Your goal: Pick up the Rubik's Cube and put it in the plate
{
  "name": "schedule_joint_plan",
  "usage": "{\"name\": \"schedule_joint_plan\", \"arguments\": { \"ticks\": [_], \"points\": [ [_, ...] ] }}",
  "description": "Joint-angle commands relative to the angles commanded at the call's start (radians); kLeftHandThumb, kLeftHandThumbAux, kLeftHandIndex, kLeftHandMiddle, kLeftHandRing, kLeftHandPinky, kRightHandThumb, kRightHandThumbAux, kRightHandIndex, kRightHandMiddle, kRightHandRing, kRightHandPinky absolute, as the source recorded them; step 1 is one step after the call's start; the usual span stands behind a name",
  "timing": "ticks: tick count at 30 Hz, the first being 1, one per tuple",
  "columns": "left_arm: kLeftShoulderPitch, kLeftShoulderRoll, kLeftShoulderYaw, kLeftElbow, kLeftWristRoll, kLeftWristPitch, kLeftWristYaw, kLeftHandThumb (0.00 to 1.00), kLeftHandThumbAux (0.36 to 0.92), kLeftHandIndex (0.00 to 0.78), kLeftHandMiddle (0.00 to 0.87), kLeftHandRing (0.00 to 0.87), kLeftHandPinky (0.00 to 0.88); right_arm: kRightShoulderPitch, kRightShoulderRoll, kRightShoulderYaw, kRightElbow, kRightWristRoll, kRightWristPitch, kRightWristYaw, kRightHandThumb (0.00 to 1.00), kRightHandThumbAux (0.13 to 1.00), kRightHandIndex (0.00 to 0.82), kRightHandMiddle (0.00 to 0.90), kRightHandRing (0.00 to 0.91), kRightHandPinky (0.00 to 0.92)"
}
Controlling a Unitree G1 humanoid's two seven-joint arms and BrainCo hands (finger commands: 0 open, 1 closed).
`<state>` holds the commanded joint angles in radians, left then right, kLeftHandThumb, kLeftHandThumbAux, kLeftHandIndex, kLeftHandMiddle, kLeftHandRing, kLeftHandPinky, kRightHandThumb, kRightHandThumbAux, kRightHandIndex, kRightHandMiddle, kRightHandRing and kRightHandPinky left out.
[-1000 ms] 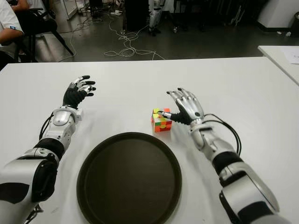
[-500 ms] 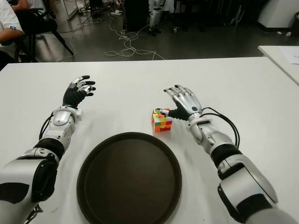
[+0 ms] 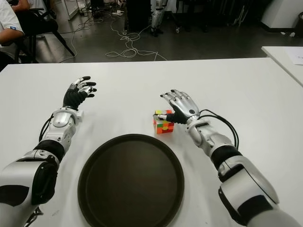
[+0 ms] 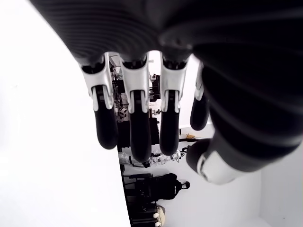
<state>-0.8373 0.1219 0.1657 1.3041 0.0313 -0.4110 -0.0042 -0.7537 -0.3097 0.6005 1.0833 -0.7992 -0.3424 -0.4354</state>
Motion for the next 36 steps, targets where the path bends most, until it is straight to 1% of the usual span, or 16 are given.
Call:
{"name": "schedule_joint_plan", "arguments": {
  "ticks": [5, 10, 14, 18, 22, 30, 36],
  "points": [
    [0.000, 0.002, -0.002, 0.001, 0.001, 0.000, 0.000, 0.448, 0.730, 0.229, 0.321, 0.321, 0.328, -0.005, 0.008, 0.006, 0.007, 0.000, 0.008, 0.000, 0.206, 0.171, 0.000, 0.000, 0.000, 0.000],
    [-0.001, 0.002, 0.001, 0.001, -0.003, 0.000, -0.007, 0.445, 0.725, 0.219, 0.313, 0.316, 0.324, -0.008, 0.015, 0.007, 0.016, 0.006, 0.013, -0.007, 0.193, 0.162, 0.000, 0.000, 0.000, 0.000],
    [-0.001, 0.001, 0.004, 0.001, -0.006, 0.002, -0.010, 0.453, 0.732, 0.216, 0.320, 0.320, 0.320, -0.011, 0.020, 0.008, 0.022, 0.006, 0.012, -0.010, 0.177, 0.164, 0.000, 0.000, 0.000, 0.000],
    [-0.001, 0.003, 0.000, 0.000, -0.002, 0.001, -0.011, 0.454, 0.731, 0.216, 0.331, 0.328, 0.327, -0.010, 0.018, 0.009, 0.014, 0.003, 0.005, -0.026, 0.169, 0.169, 0.000, 0.000, 0.000, 0.000],
    [0.000, 0.004, -0.001, -0.001, -0.001, -0.002, -0.014, 0.477, 0.727, 0.219, 0.330, 0.328, 0.333, -0.009, 0.015, 0.012, 0.008, 0.001, -0.001, -0.039, 0.160, 0.174, 0.000, 0.000, 0.000, 0.000],
    [0.000, 0.007, -0.006, 0.000, 0.003, 0.000, -0.010, 0.464, 0.726, 0.212, 0.320, 0.317, 0.322, -0.008, 0.012, 0.019, -0.002, -0.001, -0.011, -0.047, 0.170, 0.186, 0.000, 0.000, 0.000, 0.000],
    [-0.002, 0.009, -0.008, 0.003, 0.006, 0.006, -0.005, 0.438, 0.718, 0.206, 0.320, 0.327, 0.330, -0.008, 0.009, 0.022, -0.009, -0.001, -0.017, -0.056, 0.142, 0.183, 0.000, 0.000, 0.000, 0.000]
  ]
}}
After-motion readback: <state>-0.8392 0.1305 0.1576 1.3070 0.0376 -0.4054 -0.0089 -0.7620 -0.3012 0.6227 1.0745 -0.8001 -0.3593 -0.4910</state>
